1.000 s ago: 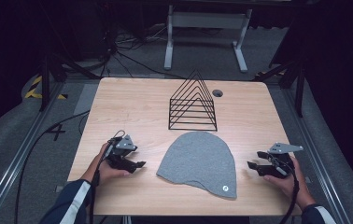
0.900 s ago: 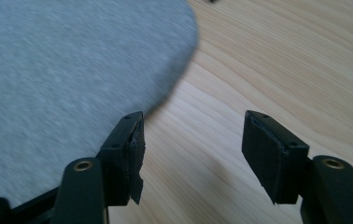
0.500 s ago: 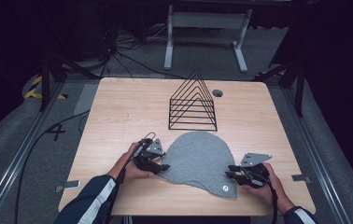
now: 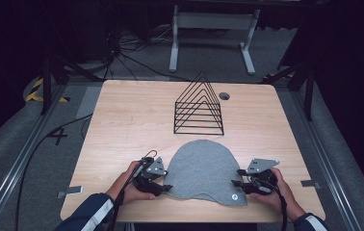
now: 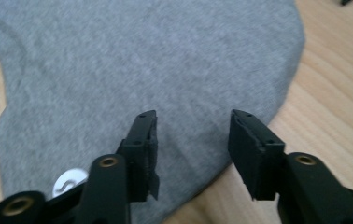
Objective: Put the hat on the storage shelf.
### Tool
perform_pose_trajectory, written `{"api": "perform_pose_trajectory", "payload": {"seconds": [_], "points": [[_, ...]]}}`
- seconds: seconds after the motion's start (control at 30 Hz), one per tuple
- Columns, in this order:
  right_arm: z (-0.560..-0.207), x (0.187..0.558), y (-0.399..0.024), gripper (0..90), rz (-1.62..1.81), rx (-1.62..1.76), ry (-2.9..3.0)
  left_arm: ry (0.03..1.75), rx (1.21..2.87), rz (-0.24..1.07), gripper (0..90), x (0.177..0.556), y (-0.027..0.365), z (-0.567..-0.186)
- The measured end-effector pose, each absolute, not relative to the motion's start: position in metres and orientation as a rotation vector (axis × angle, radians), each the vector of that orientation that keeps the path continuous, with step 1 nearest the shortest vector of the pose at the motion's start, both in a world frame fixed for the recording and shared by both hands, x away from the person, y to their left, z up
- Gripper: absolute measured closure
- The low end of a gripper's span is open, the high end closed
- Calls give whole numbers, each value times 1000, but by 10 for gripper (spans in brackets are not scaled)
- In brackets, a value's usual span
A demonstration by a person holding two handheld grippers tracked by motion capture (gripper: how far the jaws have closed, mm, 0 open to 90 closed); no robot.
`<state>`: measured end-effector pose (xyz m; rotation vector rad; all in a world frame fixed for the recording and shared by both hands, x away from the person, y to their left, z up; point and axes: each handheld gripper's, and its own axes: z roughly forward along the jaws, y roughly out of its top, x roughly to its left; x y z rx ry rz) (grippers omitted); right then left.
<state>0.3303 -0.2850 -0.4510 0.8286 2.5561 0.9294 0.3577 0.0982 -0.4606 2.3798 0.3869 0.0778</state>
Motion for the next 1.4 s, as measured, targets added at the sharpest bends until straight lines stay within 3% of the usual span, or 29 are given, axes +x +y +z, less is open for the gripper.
{"api": "perform_pose_trajectory", "payload": {"seconds": [0.1,0.17,0.23,0.4,0.47,0.57,0.9,1.0,1.07,1.27,1.33,1.4], "points": [[-445,341,-285,412,932,872,2522,439,2354,129,300,372,99,-454],[-444,344,-285,396,927,879,2514,469,2346,107,234,379,98,-453],[-442,355,-284,358,929,920,2495,504,2367,121,213,394,92,-452],[-442,383,-276,304,908,1010,2492,529,2422,116,184,422,74,-457],[-444,390,-272,280,887,1018,2492,520,2432,147,240,427,67,-459],[-446,398,-265,266,891,1051,2507,545,2444,142,162,438,58,-461],[-455,409,-255,185,834,1093,2515,620,2410,183,140,443,45,-463],[-453,407,-253,220,828,1093,2529,601,2437,161,149,439,41,-461],[-452,406,-252,292,823,1077,2541,569,2466,153,163,434,37,-459],[-447,400,-245,567,821,1041,2595,542,2489,133,387,428,31,-453],[-445,398,-242,691,826,1032,2616,554,2472,121,504,426,31,-452],[-445,397,-241,756,838,1027,2628,534,2440,84,653,425,33,-454]]}}
